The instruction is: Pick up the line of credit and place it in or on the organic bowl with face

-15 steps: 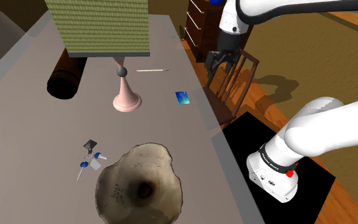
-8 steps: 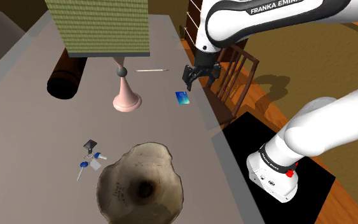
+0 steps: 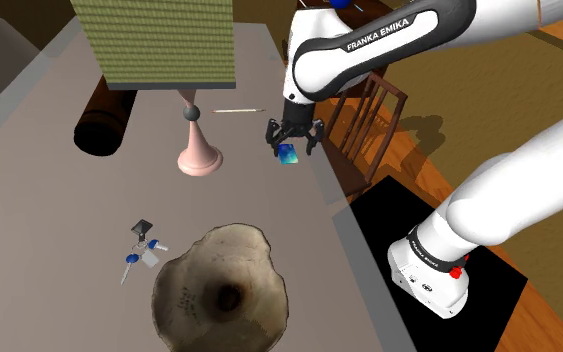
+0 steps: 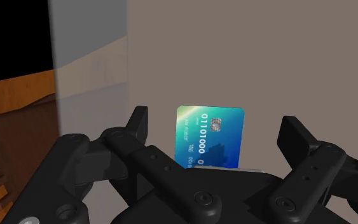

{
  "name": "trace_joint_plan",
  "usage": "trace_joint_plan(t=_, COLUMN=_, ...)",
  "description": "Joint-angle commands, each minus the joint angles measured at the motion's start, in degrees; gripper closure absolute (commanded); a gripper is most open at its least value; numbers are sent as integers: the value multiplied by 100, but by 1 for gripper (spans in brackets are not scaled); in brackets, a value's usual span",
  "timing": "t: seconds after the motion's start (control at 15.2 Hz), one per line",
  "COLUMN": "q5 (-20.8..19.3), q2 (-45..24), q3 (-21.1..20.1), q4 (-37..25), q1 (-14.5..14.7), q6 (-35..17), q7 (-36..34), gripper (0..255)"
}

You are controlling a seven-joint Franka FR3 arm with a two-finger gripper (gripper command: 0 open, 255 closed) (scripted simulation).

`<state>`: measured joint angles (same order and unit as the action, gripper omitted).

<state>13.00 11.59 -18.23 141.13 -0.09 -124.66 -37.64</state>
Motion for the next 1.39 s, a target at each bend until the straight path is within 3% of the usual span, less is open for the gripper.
trace_joint_plan(t=0.0, q5=8, q2=-99, q3=-35, q4=75, q1=15, q6=-180, q7=-33, gripper=0)
trace_joint_plan(t=0.2, q5=10, q2=-221, q3=-65, q4=177, q1=27, q6=-404, q7=-42, gripper=0)
trace_joint_plan(t=0.66, q5=10, q2=-220, q3=-64, q4=176, q1=27, q6=-403, q7=-42, gripper=0)
trace_joint_plan(t=0.73, q5=10, q2=-220, q3=-64, q4=176, q1=27, q6=-403, q7=-42, gripper=255)
trace_joint_plan(t=1.32, q5=10, q2=-220, q3=-64, q4=177, q1=27, q6=-404, q7=-42, gripper=255)
